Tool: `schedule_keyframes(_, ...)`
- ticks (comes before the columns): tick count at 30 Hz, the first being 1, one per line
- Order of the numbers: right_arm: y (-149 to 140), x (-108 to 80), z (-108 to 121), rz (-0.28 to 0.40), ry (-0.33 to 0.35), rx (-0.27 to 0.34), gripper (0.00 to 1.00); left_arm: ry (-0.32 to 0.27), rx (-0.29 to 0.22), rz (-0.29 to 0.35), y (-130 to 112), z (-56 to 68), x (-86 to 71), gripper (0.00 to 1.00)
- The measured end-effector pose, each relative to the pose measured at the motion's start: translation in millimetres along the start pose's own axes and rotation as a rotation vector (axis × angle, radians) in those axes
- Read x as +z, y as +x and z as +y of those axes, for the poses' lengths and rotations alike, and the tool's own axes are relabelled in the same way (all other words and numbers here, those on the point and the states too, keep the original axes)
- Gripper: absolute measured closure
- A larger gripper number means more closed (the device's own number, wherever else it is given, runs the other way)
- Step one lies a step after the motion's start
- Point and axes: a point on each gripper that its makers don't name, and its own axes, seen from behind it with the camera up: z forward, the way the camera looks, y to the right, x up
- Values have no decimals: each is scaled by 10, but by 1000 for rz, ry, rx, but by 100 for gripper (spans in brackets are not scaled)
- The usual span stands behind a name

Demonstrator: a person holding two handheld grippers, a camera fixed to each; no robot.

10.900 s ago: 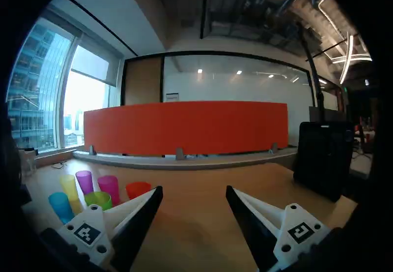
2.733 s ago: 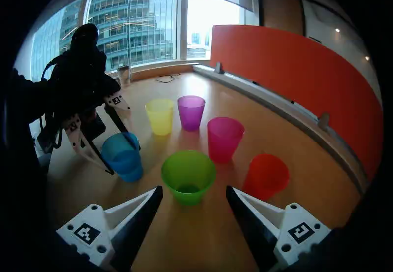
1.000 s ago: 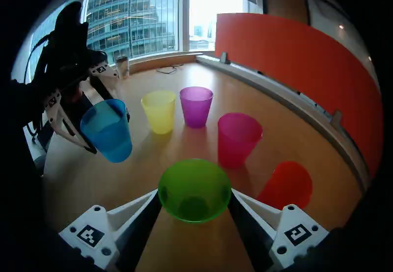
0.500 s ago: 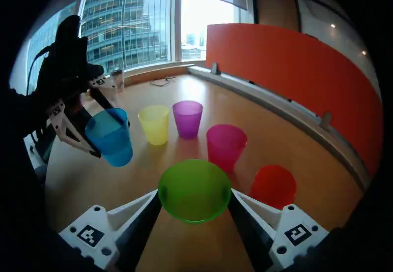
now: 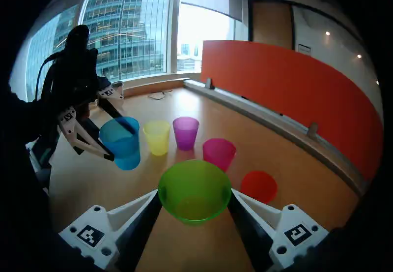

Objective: Pour water

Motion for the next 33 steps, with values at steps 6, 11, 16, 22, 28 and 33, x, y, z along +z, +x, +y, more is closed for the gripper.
schedule_keyframes(6,128,-200,-6,52,-27,-3,8,10,4,22,117,-1,-19,15)
schedule_keyframes(11,199,-337,-11,93,-48,-5,8,12,-3,44,207,18,-26,16)
schedule_keyframes(16,273,-448,-25,137,-71,-18,8,21,-5,66,289,9,-35,16)
schedule_keyframes(22,397,-577,-52,199,-99,-36,8,30,-14,103,414,-26,-65,16)
schedule_keyframes(28,511,-687,-57,250,-125,-44,8,42,-16,150,541,-73,-127,16)
schedule_keyframes(33,589,-750,-51,285,-141,-45,8,53,-16,197,666,-108,-200,15)
